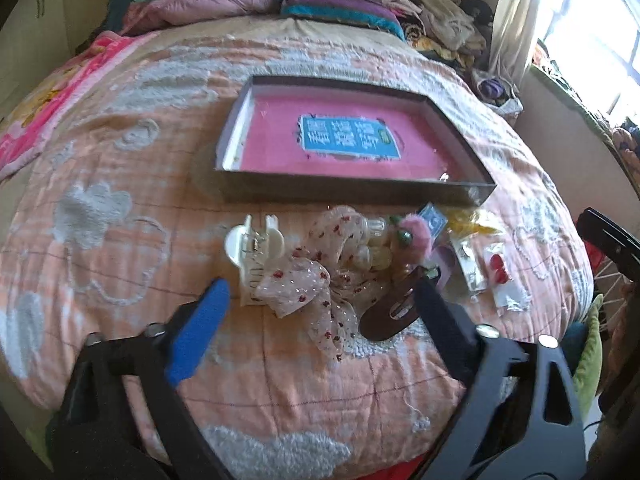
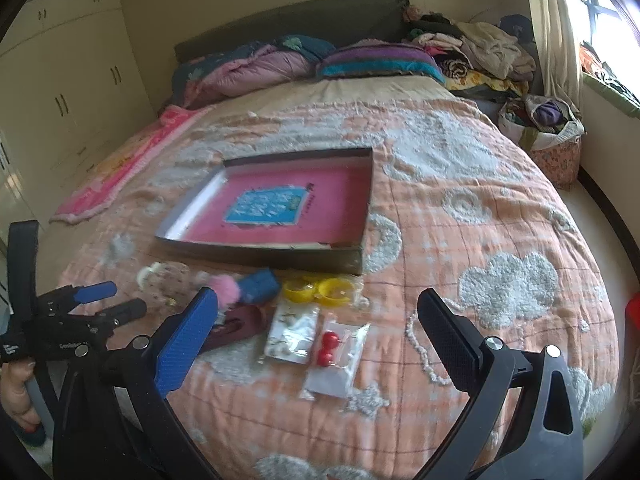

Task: Organize jewelry
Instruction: 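Grasp the polka-dot ribbon bow with the left tool while the right grasps the yellow bangle bag, then carry the bow and the bangle bag with both tools over the grey tray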

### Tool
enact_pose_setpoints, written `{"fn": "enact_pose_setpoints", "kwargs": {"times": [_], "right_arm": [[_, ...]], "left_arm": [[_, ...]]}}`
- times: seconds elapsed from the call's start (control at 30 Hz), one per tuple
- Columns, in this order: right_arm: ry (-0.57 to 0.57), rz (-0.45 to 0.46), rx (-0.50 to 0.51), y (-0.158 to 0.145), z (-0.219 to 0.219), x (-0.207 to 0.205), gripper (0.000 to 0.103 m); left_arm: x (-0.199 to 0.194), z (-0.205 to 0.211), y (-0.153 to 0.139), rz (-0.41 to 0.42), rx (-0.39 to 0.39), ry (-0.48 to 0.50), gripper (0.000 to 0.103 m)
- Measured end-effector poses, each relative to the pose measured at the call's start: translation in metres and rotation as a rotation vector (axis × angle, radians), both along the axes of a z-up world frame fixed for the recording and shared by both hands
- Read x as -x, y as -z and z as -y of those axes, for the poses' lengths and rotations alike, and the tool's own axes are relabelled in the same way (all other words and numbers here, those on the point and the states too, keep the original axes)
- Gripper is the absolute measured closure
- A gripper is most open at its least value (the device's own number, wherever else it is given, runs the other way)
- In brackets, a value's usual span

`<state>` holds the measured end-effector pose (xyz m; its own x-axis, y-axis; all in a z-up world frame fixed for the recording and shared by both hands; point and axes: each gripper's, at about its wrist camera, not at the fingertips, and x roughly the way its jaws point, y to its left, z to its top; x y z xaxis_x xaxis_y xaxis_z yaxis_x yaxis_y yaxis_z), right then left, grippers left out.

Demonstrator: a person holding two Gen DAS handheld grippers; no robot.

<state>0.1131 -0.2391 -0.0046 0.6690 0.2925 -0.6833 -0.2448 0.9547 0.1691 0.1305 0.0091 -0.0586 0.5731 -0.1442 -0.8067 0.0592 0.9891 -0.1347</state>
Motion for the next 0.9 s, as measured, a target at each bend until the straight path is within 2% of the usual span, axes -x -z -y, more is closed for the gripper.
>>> {"fn": "enact_pose_setpoints", "kwargs": {"times": [0.13,0.4,0.47,0.5,0.53,0.6,0.63,0.67,0.8,0.9], "right_arm": [[-0.001,-0.041,-0.011,0.023,0.005,-0.018,0.004],[0.001,-0.178,-0.088,0.071,0.001,-0.059,0.004],[0.014,-0.207,-0.126,0.082,0.002,-0.07,0.004],[0.025,-0.225,-0.139,0.087,0.002,-0.074,0.008],[0.026,-0.246,-0.155,0.092,0.002,-0.078,0.025],[0.016,-0.25,-0.172,0.097,0.001,-0.081,0.04],[0.006,-0.239,-0.182,0.096,0.0,-0.081,0.055],[-0.017,-0.231,-0.203,0.095,-0.001,-0.08,0.064],[-0.033,-0.167,-0.169,0.08,-0.004,-0.065,0.076],[-0.017,-0.129,-0.172,0.069,0.005,-0.053,0.076]], "left_arm": [[-0.006,0.004,0.012,-0.011,-0.008,0.017,0.035],[-0.015,0.001,0.026,-0.009,0.031,0.023,0.056],[-0.019,0.001,0.027,-0.006,0.035,0.027,0.067],[-0.02,0.002,0.028,-0.001,0.039,0.036,0.071],[-0.02,0.003,0.028,0.002,0.04,0.043,0.078],[-0.021,0.004,0.03,0.007,0.039,0.052,0.087],[-0.022,0.005,0.03,0.008,0.04,0.056,0.093],[-0.022,0.005,0.03,0.013,0.044,0.064,0.095],[-0.021,0.006,0.026,0.033,0.055,0.084,0.098],[-0.017,0.006,0.019,0.056,0.063,0.095,0.099]]}}
